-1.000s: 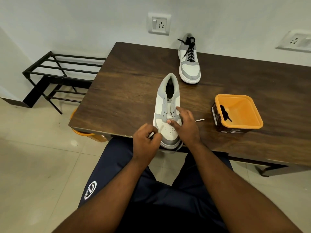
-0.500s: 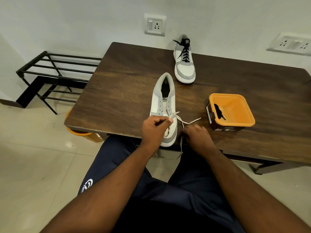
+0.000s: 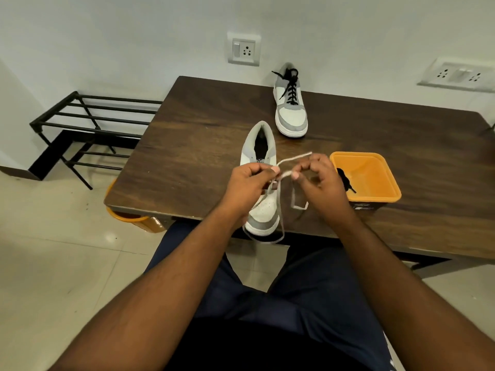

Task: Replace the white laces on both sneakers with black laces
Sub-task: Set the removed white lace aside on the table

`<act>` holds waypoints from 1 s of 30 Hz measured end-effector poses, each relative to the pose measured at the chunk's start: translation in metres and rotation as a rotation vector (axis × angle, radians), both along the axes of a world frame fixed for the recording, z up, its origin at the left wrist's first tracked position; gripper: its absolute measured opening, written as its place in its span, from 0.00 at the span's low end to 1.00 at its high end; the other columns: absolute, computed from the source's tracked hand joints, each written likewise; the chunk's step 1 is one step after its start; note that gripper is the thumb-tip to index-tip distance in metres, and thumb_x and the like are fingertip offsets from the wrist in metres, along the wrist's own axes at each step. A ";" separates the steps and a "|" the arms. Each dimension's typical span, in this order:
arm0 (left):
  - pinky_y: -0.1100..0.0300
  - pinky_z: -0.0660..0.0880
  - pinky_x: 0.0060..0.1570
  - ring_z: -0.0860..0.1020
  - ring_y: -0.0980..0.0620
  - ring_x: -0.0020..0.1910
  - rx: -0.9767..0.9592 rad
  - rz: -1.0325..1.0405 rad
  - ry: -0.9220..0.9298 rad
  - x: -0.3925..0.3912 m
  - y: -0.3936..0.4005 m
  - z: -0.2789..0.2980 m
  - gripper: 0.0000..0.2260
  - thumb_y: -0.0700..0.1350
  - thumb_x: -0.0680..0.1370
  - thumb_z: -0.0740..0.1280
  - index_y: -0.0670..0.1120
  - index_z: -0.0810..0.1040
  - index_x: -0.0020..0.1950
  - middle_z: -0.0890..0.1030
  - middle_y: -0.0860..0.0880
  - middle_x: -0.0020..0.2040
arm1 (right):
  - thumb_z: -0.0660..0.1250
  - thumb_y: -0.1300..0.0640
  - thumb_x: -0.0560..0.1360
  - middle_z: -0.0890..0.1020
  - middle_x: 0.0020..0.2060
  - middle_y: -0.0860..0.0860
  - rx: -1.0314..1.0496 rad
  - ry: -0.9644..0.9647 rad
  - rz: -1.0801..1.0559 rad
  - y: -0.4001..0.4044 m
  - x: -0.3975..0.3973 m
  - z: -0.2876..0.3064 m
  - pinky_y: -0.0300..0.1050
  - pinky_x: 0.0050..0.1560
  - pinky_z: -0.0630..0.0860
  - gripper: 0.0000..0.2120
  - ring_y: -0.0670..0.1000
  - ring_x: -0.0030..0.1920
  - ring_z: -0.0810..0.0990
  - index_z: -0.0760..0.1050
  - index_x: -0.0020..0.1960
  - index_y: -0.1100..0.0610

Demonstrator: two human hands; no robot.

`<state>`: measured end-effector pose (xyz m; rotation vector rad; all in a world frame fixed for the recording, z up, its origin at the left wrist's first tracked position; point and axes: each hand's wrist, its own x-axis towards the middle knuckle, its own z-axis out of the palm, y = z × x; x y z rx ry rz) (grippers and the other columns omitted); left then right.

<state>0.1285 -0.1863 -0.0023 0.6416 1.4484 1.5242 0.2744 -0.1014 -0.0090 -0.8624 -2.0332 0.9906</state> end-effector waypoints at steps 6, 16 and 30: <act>0.56 0.82 0.43 0.83 0.50 0.35 0.191 0.039 -0.152 -0.004 0.003 0.052 0.04 0.32 0.75 0.70 0.36 0.80 0.49 0.84 0.42 0.37 | 0.67 0.64 0.77 0.81 0.46 0.51 -0.409 0.397 -0.024 0.001 -0.050 0.052 0.43 0.48 0.79 0.05 0.48 0.47 0.80 0.79 0.45 0.56; 0.60 0.79 0.42 0.84 0.51 0.43 0.365 0.458 0.156 -0.132 -0.016 0.127 0.13 0.33 0.74 0.72 0.44 0.79 0.56 0.85 0.44 0.43 | 0.63 0.59 0.79 0.70 0.26 0.49 -0.964 0.438 0.493 -0.034 -0.160 0.063 0.46 0.42 0.81 0.09 0.45 0.28 0.72 0.76 0.58 0.57; 0.65 0.76 0.38 0.82 0.59 0.38 -0.070 0.542 0.341 -0.357 -0.104 0.010 0.06 0.38 0.75 0.73 0.48 0.84 0.45 0.85 0.52 0.40 | 0.74 0.56 0.72 0.83 0.38 0.50 0.030 -0.484 0.532 -0.037 -0.401 0.044 0.40 0.38 0.70 0.03 0.44 0.36 0.77 0.84 0.44 0.55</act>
